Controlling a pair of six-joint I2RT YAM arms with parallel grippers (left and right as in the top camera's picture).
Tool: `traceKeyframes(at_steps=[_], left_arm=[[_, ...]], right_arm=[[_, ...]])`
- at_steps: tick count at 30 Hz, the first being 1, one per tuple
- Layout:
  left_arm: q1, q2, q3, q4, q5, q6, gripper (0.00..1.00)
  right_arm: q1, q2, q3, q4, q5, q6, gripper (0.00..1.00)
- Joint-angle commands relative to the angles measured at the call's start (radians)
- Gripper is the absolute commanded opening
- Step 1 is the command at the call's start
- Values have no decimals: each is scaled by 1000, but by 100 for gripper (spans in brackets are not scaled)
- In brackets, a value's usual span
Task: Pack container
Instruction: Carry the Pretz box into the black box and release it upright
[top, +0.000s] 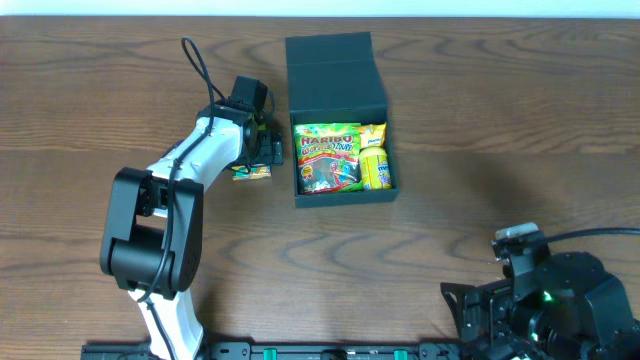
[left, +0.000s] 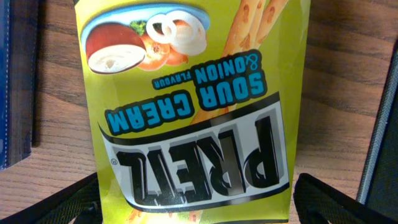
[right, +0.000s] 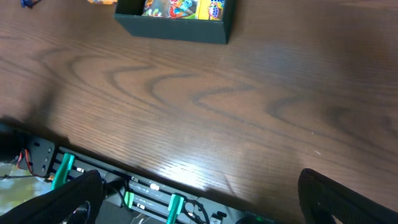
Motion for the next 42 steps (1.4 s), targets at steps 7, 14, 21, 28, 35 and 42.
traceKeyframes(at_steps=[7,14,21,28,35,42], left_arm=[[-3,45,-5,3,7,-15,95],[-3,45,-5,4,6,-14,70],[-3,39,28,-29,6,-14,57],[-3,37,208,-191,-23,-14,57],[-36,35,378,-346,-14,-14,56],[-164,34,480,-431,-12,-49,56]], right_arm=[[-5,0,11,2,4,-15,99],[-5,0,11,2,4,-15,99],[-5,0,11,2,4,-15,99],[-5,0,11,2,4,-15,99],[-5,0,11,2,4,-15,98],[-5,0,11,2,4,-15,99]])
